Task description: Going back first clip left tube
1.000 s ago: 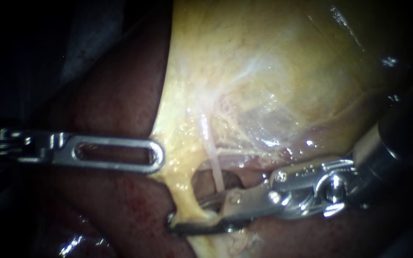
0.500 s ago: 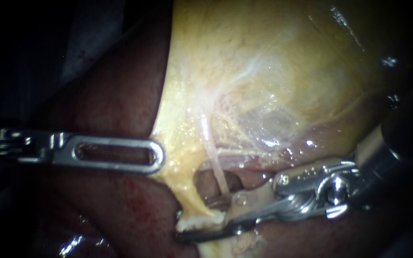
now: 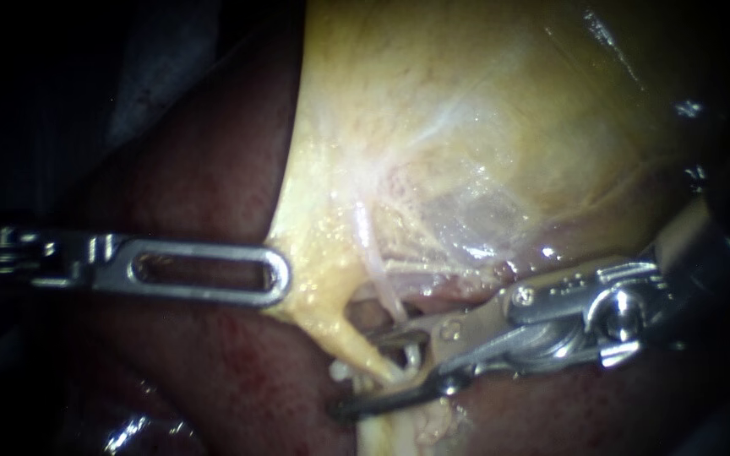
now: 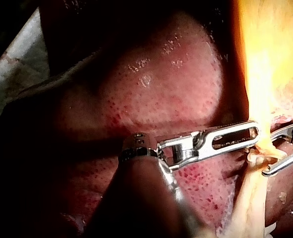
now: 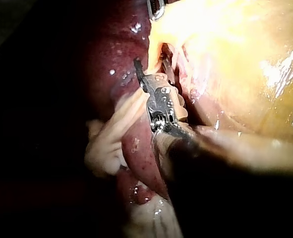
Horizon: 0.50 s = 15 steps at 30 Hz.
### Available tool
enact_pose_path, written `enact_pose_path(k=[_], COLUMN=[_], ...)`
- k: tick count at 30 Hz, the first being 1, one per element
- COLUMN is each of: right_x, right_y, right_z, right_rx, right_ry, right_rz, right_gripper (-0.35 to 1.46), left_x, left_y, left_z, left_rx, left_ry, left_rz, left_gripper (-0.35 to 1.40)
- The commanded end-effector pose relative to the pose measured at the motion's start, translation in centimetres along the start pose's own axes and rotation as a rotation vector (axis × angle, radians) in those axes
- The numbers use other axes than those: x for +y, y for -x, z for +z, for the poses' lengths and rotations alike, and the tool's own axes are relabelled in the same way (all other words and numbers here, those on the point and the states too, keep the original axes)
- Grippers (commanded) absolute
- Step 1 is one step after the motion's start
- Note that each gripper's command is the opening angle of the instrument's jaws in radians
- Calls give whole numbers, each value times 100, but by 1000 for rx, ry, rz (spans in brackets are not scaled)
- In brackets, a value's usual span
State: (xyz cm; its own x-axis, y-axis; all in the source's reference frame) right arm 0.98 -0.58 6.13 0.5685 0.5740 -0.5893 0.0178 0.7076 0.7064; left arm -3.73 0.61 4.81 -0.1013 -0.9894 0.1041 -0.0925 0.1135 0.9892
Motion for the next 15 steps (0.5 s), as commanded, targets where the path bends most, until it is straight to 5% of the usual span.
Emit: enact_pose_path(k=[1,15], right_x=[0,0], right_y=[0,-5], right_z=[-2,-22], right_rx=[0,6], right_ry=[-2,12], right_rz=[-4,-7], right_gripper=[39,42], left_x=[0,1], left_y=[0,0], left_z=[0,0], left_rx=[0,1], left_ry=[0,0], left_rz=[0,0], left_gripper=[-35,-35])
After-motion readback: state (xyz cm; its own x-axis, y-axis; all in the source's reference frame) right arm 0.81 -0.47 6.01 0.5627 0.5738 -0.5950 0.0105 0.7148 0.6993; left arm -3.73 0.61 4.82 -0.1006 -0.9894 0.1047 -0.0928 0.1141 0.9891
